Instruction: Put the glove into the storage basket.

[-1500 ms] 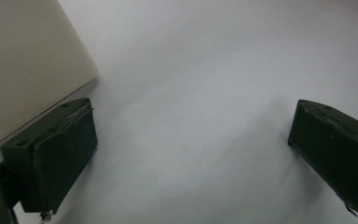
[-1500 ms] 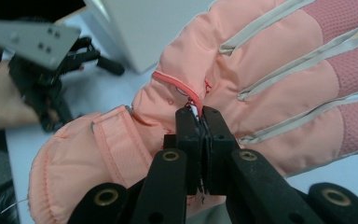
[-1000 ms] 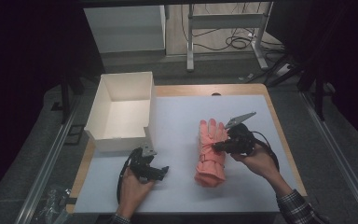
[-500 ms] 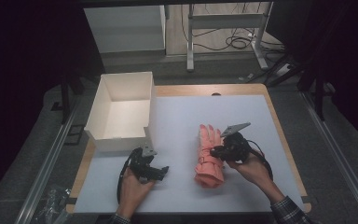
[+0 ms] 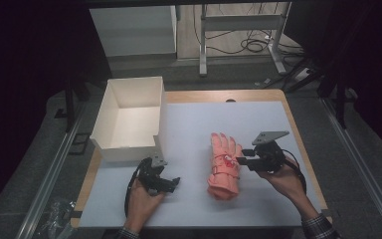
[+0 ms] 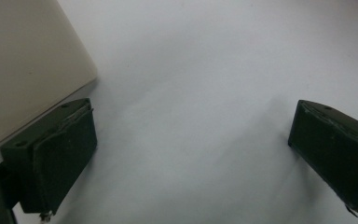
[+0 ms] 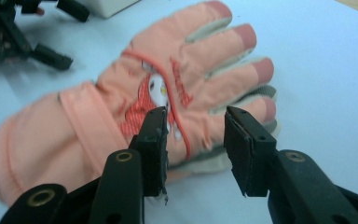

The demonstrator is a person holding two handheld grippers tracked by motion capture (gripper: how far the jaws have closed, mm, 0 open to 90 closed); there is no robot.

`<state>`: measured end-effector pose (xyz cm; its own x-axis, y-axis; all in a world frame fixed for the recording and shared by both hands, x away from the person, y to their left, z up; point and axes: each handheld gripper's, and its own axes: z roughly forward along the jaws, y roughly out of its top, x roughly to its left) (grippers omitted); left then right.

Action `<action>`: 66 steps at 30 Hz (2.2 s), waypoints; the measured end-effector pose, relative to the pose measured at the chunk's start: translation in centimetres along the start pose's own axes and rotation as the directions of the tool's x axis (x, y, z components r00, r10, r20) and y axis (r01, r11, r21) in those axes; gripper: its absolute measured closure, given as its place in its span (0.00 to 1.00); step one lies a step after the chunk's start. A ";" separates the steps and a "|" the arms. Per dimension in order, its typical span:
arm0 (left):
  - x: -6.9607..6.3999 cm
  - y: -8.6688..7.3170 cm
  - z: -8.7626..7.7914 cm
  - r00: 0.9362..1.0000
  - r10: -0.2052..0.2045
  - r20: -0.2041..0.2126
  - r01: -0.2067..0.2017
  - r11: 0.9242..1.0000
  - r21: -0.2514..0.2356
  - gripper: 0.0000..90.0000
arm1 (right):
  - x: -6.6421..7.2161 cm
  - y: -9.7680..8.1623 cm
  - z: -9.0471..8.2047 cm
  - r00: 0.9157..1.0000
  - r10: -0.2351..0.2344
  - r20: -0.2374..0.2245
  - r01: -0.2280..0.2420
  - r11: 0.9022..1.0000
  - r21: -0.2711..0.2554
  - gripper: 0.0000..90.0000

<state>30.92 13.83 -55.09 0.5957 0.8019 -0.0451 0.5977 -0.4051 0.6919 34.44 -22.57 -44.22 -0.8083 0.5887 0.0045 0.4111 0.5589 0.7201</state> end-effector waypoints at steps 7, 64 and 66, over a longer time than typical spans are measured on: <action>0.0 0.0 0.0 1.000 0.003 0.000 -0.003 1.000 0.002 0.01 | 0.1 -3.4 0.3 1.000 -0.030 -0.006 0.030 1.000 -0.009 0.83; 0.1 0.2 0.0 1.000 0.003 0.002 -0.003 1.000 0.021 0.01 | 6.0 -4.3 8.2 0.995 0.021 -0.094 -0.022 1.000 -0.008 0.87; 0.1 0.1 0.0 1.000 0.002 0.005 -0.002 1.000 0.011 0.01 | 5.4 -4.8 7.1 0.998 0.022 -0.062 -0.023 1.000 -0.017 0.83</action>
<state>31.04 13.81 -55.03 0.5998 0.7988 -0.0476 0.6022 -0.4113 0.6842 31.13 -17.94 -52.54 -0.8236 0.5637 0.0629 0.4222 0.5352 0.7316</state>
